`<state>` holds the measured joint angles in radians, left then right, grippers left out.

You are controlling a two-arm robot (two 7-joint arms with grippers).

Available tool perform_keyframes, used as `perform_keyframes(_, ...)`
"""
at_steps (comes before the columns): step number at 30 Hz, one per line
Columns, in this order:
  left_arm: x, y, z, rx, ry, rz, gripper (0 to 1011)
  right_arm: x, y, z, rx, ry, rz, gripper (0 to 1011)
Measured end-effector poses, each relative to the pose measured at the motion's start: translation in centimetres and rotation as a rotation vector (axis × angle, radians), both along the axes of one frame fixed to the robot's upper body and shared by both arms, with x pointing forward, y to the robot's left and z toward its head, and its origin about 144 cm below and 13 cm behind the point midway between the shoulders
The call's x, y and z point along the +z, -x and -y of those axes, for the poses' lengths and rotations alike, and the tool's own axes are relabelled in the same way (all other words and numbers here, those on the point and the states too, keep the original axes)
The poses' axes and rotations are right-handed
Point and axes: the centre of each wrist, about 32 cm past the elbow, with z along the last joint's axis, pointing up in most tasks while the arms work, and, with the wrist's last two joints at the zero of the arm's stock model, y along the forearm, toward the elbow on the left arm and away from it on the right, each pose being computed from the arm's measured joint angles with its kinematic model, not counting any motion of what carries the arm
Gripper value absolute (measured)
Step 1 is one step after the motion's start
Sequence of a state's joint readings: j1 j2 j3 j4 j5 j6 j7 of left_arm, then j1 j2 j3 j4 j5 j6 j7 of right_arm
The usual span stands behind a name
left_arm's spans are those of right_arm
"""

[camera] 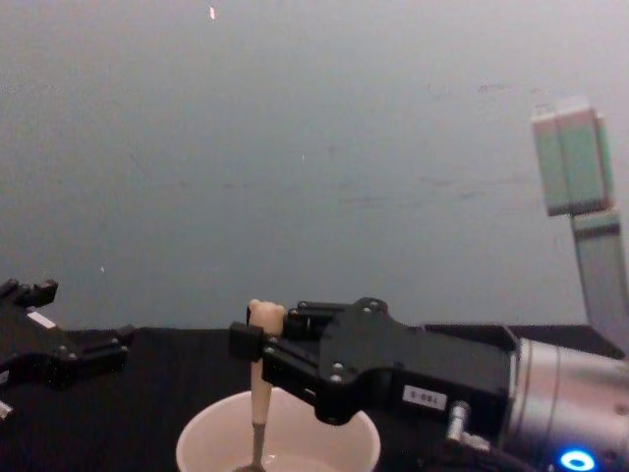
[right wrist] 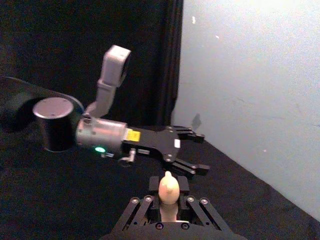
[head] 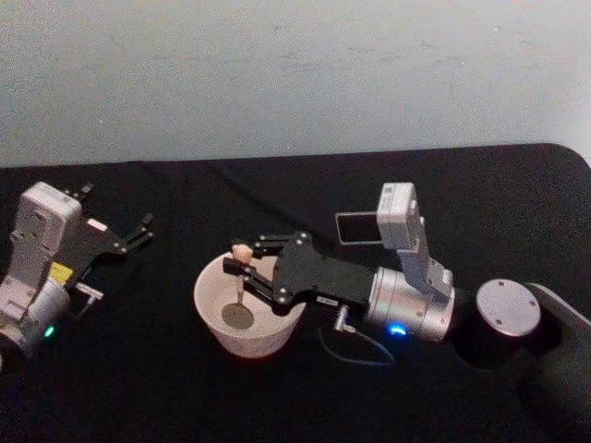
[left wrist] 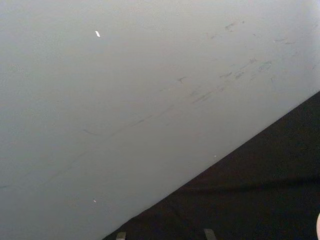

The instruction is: Pick up the stirring spoon with one hand, stir inside the cup, then place it back in its original position.

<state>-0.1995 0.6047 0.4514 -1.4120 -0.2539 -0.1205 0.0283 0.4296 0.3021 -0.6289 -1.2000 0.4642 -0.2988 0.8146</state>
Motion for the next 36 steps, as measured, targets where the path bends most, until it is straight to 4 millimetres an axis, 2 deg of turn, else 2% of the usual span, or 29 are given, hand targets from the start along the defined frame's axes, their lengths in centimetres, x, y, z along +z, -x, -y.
perform_keyframes(6, 0.0, 0.0, 0.0, 0.0, 0.0, 0.0, 1001, 0.0, -1.2, -0.2, -0.047, 0.005, 0.017, 212)
perform_keyframes(13, 0.0, 0.0, 0.0, 0.0, 0.0, 0.0, 1001, 0.2, -1.8, 0.7, -0.101, 0.001, 0.02, 212)
perform_keyframes(26, 0.0, 0.0, 0.0, 0.0, 0.0, 0.0, 1001, 0.2, -1.3, 1.8, -0.116, 0.005, 0.018, 212)
perform_keyframes(36, 0.0, 0.0, 0.0, 0.0, 0.0, 0.0, 1001, 0.3, -0.2, 3.2, -0.121, 0.014, 0.01, 212)
